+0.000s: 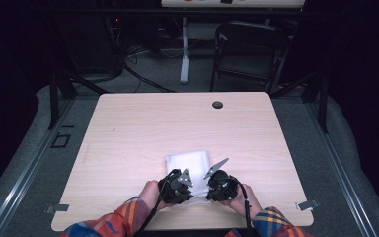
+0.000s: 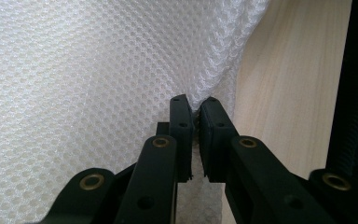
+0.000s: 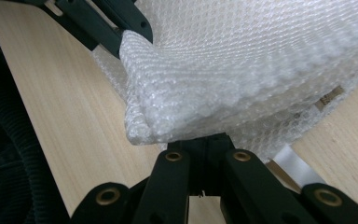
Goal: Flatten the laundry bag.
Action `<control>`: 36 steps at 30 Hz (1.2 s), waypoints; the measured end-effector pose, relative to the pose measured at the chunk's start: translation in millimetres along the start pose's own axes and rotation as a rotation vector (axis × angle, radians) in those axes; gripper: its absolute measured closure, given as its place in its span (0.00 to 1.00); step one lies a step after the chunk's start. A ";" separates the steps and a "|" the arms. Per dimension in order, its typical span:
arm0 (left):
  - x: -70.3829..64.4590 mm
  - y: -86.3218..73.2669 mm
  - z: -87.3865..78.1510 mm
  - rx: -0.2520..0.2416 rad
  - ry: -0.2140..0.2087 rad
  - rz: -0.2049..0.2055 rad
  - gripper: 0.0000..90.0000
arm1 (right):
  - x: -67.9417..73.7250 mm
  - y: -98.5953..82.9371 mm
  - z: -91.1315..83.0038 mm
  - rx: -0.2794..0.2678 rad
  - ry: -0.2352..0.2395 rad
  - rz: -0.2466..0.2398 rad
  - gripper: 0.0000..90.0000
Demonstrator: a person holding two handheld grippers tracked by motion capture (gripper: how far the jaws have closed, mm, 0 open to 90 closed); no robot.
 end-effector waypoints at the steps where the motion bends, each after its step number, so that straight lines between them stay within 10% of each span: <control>1: 0.7 0.3 -0.8 -0.003 -0.001 -0.004 0.94 | 0.3 0.1 1.0 -0.002 0.004 0.003 1.00; 24: 15.7 5.4 -14.4 -0.028 0.018 -0.057 0.94 | -0.9 -1.1 2.1 0.003 -0.005 -0.050 1.00; 31: -3.6 6.9 -1.4 0.016 -0.009 -0.014 0.58 | 0.2 -0.4 4.3 -0.028 0.000 -0.024 1.00; 36: -6.8 8.6 6.9 0.031 0.045 0.016 0.64 | -1.5 -1.3 1.5 0.007 -0.019 -0.041 1.00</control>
Point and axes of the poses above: each handheld gripper's, and its own axes: z roughly forward along the jaws, y roughly out of its top, x roughly to its left, the point moved 7 cm from there along z, roughly forward along the jaws, and after that the axes turned 13 degrees about y, right-handed, at the moved point
